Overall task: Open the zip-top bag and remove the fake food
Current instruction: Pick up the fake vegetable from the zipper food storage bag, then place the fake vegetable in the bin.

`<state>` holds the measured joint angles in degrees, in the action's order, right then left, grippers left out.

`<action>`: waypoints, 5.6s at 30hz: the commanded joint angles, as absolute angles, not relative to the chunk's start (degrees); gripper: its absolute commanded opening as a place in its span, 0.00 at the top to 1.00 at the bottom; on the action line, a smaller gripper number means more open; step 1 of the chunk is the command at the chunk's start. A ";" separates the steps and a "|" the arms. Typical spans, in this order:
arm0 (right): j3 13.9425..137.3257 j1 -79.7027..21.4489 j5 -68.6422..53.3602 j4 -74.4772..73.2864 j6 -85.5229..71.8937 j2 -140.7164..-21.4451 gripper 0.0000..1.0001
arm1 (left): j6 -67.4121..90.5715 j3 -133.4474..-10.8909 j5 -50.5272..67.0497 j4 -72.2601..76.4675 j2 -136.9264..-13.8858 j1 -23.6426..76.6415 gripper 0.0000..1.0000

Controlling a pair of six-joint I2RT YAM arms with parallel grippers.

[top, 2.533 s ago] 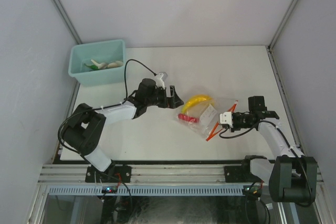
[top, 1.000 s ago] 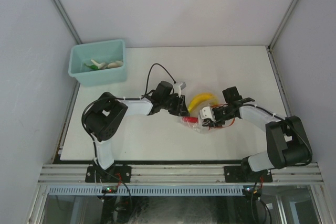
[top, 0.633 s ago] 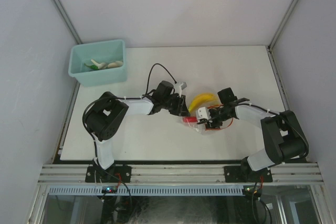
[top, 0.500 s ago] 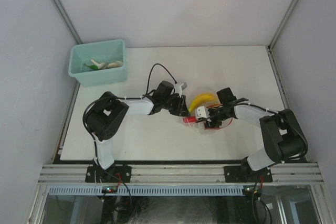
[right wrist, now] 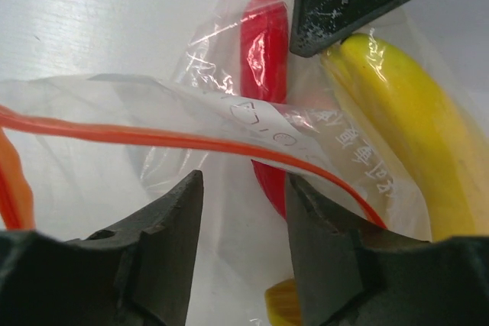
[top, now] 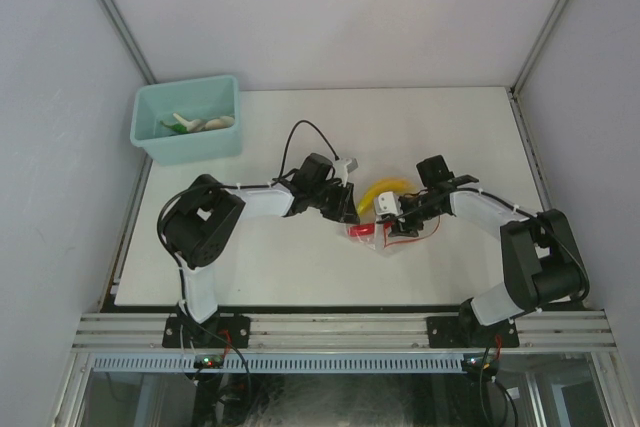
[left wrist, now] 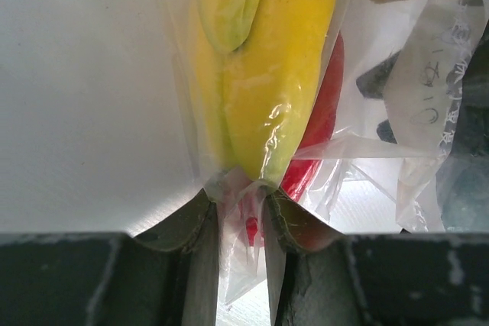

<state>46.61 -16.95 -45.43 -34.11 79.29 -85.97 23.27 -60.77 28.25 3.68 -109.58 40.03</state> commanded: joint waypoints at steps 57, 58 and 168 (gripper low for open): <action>51.70 -7.05 -56.10 -60.79 99.35 -75.02 1.00 | 16.43 -61.34 17.10 -5.45 -101.95 36.08 0.89; 51.68 -6.47 -56.76 -61.38 100.16 -74.74 1.00 | 16.52 -61.27 17.18 -5.41 -102.02 35.85 0.89; 61.70 -5.05 -65.05 -34.72 14.34 -73.80 0.58 | 71.13 -60.99 -1.82 31.66 -91.74 52.30 1.00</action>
